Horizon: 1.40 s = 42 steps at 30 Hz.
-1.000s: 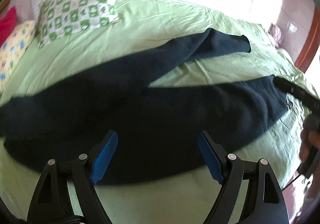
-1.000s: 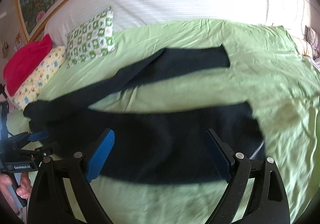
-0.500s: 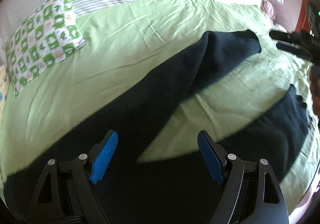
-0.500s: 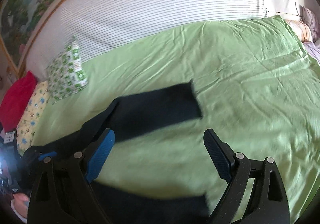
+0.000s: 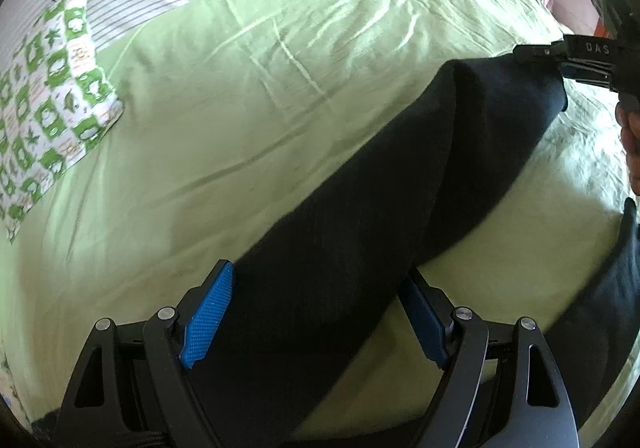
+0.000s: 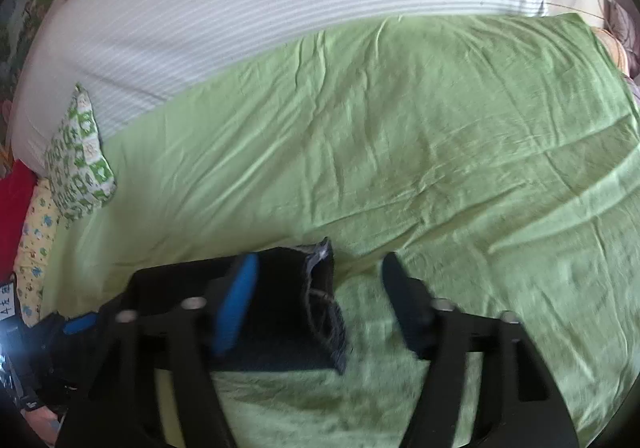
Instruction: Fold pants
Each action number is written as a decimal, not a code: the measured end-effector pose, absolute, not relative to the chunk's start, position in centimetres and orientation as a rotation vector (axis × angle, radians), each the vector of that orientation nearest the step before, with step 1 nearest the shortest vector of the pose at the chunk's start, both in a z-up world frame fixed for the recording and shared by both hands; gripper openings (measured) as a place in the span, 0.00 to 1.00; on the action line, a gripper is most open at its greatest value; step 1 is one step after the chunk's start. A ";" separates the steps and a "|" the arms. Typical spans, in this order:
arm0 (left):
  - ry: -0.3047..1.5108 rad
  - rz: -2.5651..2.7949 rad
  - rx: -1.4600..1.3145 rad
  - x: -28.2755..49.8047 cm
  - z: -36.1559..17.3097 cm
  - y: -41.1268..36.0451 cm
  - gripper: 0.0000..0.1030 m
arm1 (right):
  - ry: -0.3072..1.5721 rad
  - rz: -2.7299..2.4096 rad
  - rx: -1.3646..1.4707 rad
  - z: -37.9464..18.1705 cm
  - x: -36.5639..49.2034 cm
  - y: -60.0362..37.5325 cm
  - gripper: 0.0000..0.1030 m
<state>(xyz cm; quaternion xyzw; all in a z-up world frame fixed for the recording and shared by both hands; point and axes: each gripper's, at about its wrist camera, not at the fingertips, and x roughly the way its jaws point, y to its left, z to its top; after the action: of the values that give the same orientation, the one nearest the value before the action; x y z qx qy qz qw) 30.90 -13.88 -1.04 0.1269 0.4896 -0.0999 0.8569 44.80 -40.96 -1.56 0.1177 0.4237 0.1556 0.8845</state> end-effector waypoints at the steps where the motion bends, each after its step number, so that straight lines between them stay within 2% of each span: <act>1: 1.033 -0.218 0.261 31.1 -1.0 -13.8 0.76 | 0.875 0.340 0.251 -1.6 44.9 -40.9 0.28; 2: 1.041 -0.236 0.242 31.2 -1.0 -13.5 0.69 | 0.869 0.356 0.254 -1.5 44.7 -40.9 0.21; 3: 1.056 -0.266 0.213 31.3 -0.9 -13.3 0.57 | 0.859 0.363 0.250 -1.3 44.5 -40.9 0.12; 4: 1.067 -0.283 0.195 31.3 -0.8 -13.1 0.49 | 0.847 0.369 0.249 -1.1 44.3 -40.9 0.08; 5: 1.075 -0.292 0.184 31.2 -0.7 -12.9 0.36 | 0.835 0.382 0.255 -0.9 44.0 -40.9 0.06; 6: 1.073 -0.293 0.182 31.0 -0.5 -12.7 0.26 | 0.824 0.394 0.264 -0.7 43.6 -41.0 0.04; 9: 1.053 -0.322 0.159 30.1 0.2 -12.0 0.16 | 0.788 0.428 0.307 -0.1 42.4 -41.8 0.04; 24: 1.005 -0.425 0.060 20.7 4.4 -9.9 0.12 | 0.736 0.516 0.329 1.7 34.8 -44.1 0.03; 42: 0.975 -0.452 0.112 13.0 2.3 -11.3 0.12 | 0.709 0.520 0.379 -2.1 23.9 -47.5 0.03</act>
<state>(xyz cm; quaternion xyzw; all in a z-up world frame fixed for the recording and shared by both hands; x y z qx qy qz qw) 13.02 -11.25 2.30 0.0533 0.4641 -0.2153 0.8576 23.86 -47.52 -2.07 0.1821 0.3409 0.2504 0.8877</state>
